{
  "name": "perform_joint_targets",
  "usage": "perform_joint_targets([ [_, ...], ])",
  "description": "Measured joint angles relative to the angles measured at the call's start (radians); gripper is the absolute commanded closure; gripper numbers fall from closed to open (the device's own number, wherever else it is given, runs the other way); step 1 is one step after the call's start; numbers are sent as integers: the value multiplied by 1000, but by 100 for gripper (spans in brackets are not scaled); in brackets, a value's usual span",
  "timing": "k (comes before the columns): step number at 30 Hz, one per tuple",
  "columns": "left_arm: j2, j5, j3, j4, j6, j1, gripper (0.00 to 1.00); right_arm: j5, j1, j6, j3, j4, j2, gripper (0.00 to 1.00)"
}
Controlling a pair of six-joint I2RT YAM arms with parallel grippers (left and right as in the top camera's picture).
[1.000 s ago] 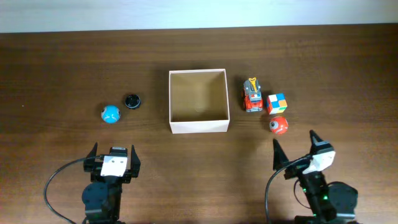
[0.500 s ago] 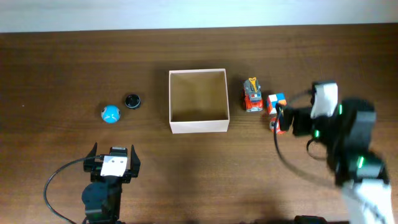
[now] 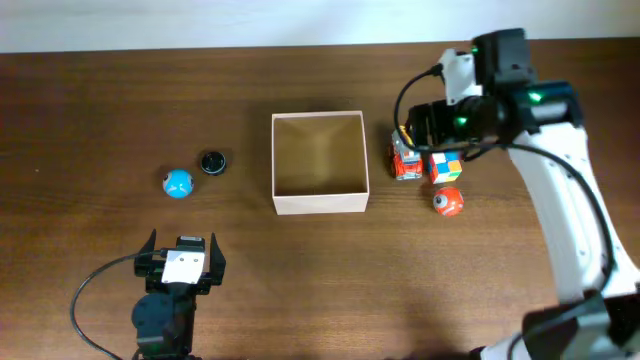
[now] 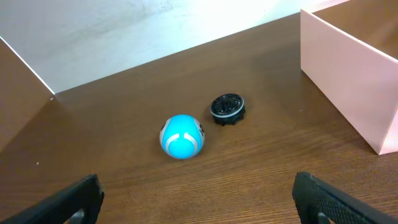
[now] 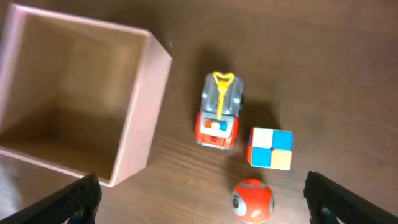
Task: Pack container
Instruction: 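Move the right gripper over the red toy fire truck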
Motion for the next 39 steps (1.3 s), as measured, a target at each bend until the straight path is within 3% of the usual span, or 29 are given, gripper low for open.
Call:
perform_joint_targets([
  [13,0,0,0,0,0,0,1,80,29,14,3,-42,275,1],
  [30,0,0,0,0,0,0,1,100,42,39,3,67,287,1],
  [39,0,0,0,0,0,0,1,255,108,42,4,151,332,1],
])
